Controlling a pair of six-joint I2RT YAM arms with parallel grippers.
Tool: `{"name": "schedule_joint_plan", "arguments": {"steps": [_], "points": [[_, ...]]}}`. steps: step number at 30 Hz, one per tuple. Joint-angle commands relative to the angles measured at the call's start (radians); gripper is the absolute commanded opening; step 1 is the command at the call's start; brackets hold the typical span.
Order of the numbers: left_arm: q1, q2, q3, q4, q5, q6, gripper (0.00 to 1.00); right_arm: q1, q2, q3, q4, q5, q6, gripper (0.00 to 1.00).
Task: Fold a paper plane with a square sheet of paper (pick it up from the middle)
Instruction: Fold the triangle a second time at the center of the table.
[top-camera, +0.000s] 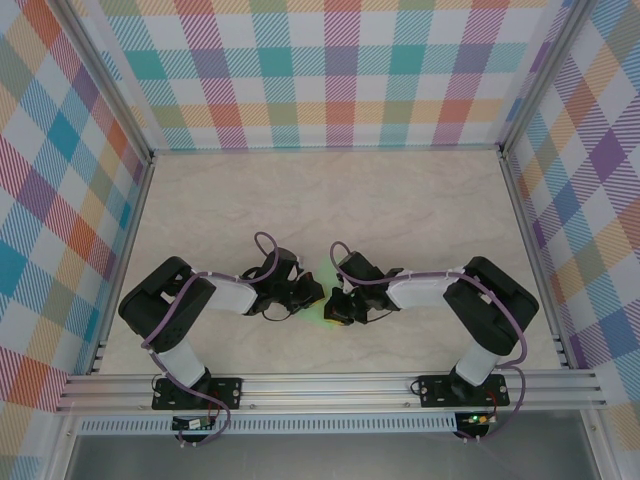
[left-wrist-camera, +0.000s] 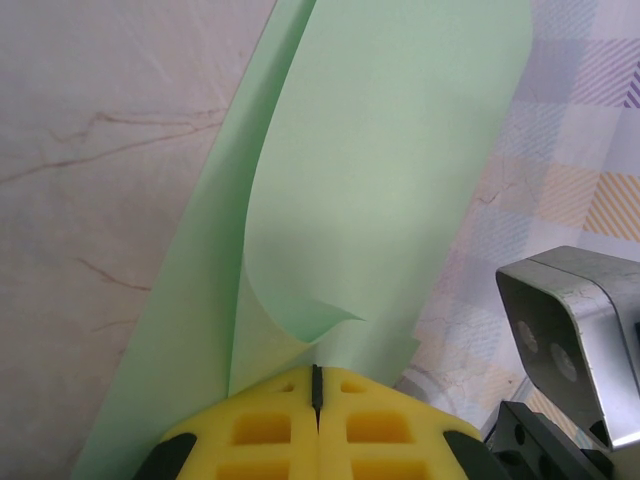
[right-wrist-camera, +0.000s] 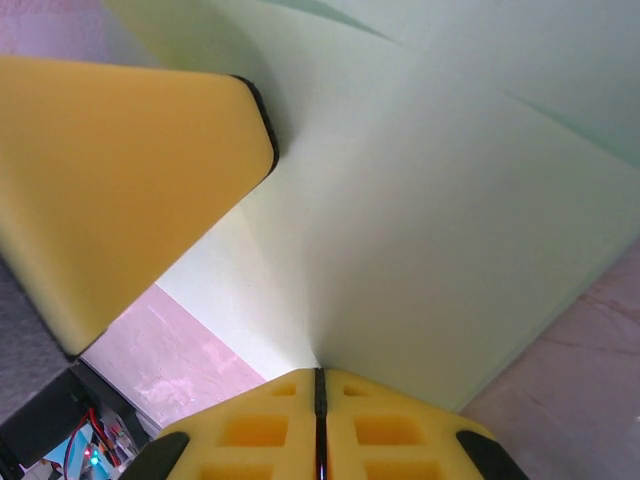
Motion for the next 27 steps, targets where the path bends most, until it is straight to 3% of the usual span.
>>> {"name": "schedule_joint_plan", "arguments": {"steps": [1, 8, 15, 18, 27], "points": [[-0.006, 0.027, -0.017, -0.048, -0.015, 0.008, 0.0, 0.006, -0.006, -0.011, -0.07, 0.003, -0.023, 0.09], [-0.006, 0.031, -0.019, -0.043, -0.014, 0.008, 0.0, 0.012, -0.077, 0.034, -0.06, -0.02, -0.05, 0.1], [-0.006, 0.032, -0.016, -0.045, -0.013, 0.009, 0.0, 0.037, -0.001, 0.084, -0.043, -0.029, -0.04, 0.09], [-0.006, 0.029, -0.016, -0.046, -0.012, 0.008, 0.0, 0.035, 0.011, 0.055, -0.052, 0.022, -0.033, 0.09], [-0.006, 0.034, -0.019, -0.047, -0.013, 0.01, 0.0, 0.033, 0.0, -0.067, 0.017, 0.015, -0.001, 0.1]]}}
